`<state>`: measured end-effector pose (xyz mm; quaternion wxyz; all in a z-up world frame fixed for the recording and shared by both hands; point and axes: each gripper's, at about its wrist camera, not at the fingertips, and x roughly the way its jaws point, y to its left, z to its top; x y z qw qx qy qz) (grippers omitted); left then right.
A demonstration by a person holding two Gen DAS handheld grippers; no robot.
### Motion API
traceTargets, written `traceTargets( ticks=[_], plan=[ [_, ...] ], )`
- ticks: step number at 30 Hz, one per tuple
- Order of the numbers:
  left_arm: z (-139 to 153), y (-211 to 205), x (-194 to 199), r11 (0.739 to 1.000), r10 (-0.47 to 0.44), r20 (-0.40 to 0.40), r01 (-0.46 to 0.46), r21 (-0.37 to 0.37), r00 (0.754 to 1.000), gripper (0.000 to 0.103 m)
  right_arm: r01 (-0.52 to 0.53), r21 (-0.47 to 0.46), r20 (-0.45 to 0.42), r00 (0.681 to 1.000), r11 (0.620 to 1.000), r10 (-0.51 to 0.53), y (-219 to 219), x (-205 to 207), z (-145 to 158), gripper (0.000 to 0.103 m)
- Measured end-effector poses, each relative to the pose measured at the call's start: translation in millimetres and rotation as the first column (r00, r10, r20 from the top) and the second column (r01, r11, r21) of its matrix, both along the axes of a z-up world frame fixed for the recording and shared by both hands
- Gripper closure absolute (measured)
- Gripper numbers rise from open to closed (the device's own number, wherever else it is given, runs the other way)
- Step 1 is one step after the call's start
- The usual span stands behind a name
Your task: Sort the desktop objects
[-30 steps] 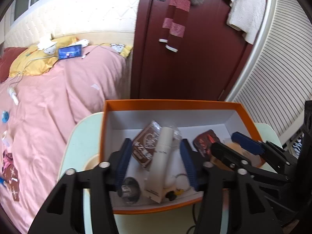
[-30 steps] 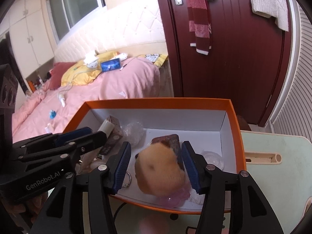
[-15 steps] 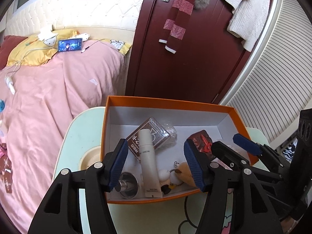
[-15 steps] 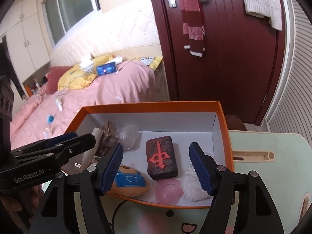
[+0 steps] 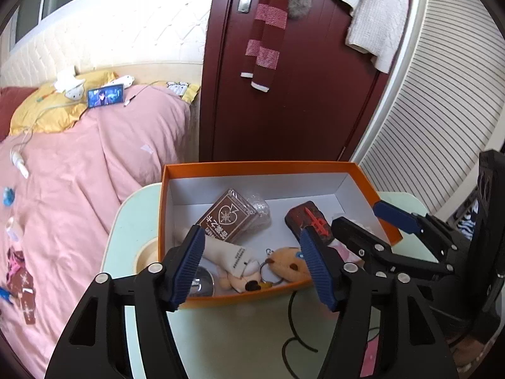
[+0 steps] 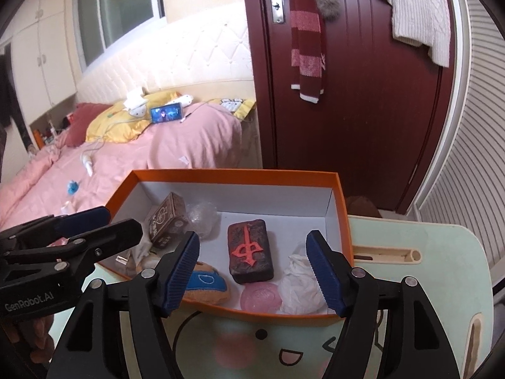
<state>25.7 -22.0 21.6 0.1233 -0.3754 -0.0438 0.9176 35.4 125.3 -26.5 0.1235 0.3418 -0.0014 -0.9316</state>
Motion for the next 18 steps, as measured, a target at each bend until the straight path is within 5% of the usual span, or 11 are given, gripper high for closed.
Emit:
traceTargets(
  ticks=[11, 18],
  plan=[
    [1.1, 1.6, 38.9, 0.999, -0.050, 0.016, 0.050, -0.019, 0.999, 0.034, 0.017, 0.014, -0.017, 1.000, 1.000, -0.017, 7.3, 31.9, 1.9, 0.033],
    [-25.7, -3.2, 51.7, 0.999, -0.018, 0.112, 0.022, -0.038, 0.993, 0.034, 0.030, 0.032, 0.021, 0.999, 0.999, -0.030, 17.9, 59.4, -14.8, 0.032]
  ],
)
